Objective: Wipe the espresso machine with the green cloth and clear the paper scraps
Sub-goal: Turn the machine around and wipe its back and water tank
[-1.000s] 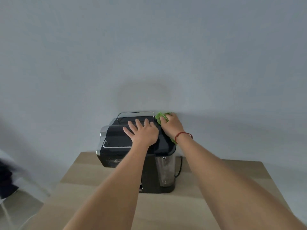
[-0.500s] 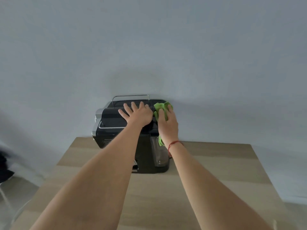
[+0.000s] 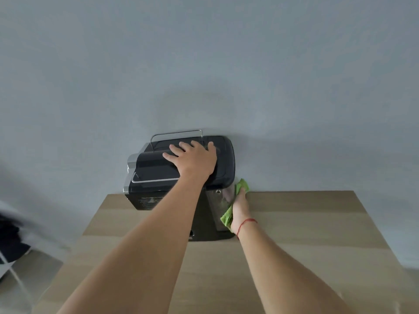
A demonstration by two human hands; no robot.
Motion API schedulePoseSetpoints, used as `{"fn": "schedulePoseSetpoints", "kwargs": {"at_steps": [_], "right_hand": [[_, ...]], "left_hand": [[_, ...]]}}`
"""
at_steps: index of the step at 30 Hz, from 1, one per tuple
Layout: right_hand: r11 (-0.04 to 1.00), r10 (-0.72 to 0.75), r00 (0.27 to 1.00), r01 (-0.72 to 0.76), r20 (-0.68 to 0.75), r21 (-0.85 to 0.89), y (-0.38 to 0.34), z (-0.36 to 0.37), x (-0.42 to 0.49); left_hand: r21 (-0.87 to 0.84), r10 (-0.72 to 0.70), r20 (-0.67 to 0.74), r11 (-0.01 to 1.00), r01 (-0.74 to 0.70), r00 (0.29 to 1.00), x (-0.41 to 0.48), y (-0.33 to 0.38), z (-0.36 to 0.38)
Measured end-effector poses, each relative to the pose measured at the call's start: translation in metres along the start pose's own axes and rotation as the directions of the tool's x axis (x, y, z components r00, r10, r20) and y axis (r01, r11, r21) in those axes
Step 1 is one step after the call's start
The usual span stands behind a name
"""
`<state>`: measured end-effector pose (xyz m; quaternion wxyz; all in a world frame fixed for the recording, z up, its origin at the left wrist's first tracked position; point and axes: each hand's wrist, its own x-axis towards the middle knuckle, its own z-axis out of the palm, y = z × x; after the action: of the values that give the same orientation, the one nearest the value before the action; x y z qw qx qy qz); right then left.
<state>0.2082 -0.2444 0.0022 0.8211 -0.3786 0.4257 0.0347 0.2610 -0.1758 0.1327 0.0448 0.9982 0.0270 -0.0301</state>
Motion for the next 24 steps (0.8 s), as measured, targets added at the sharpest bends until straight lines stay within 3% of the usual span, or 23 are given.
{"fn": "schedulePoseSetpoints", "kwargs": {"at_steps": [3,6,9,12,17,20,22,24], "right_hand": [[0.966,-0.084,0.990,0.110,-0.117,0.235,0.009,0.024,-0.026],[0.916,-0.171,0.970,0.220,-0.170,0.336,-0.010,0.043,-0.053],[0.888,-0.304,0.942,0.333,-0.140,0.318,-0.020,0.042,-0.056],[0.896,-0.346,0.933,0.360,-0.097,0.260,-0.016,0.033,-0.041],[0.985,-0.160,0.983,0.166,-0.087,0.054,-0.004,0.006,0.014],[0.993,0.001,0.998,0.006,0.058,-0.121,0.005,-0.007,0.056],[0.989,0.051,0.977,-0.020,0.208,-0.150,-0.005,-0.008,0.069],[0.984,0.043,0.962,0.006,0.269,-0.177,-0.019,-0.002,0.069]], "left_hand": [[0.027,0.009,-0.022,1.000,-0.008,1.000,-0.005,0.009,-0.002],[0.036,0.012,-0.010,0.999,-0.012,1.000,-0.005,0.009,-0.001],[0.050,0.022,-0.016,0.999,-0.022,1.000,-0.005,0.008,-0.001],[0.093,0.029,-0.020,0.995,-0.027,0.999,-0.004,0.010,0.000],[0.086,0.028,-0.037,0.996,-0.025,0.999,0.000,0.015,0.004],[0.073,0.035,-0.046,0.997,-0.031,0.998,0.003,0.014,0.009],[0.069,0.035,-0.047,0.997,-0.032,0.998,0.005,0.015,0.012],[0.059,0.030,-0.053,0.998,-0.027,0.998,0.006,0.015,0.013]]}}
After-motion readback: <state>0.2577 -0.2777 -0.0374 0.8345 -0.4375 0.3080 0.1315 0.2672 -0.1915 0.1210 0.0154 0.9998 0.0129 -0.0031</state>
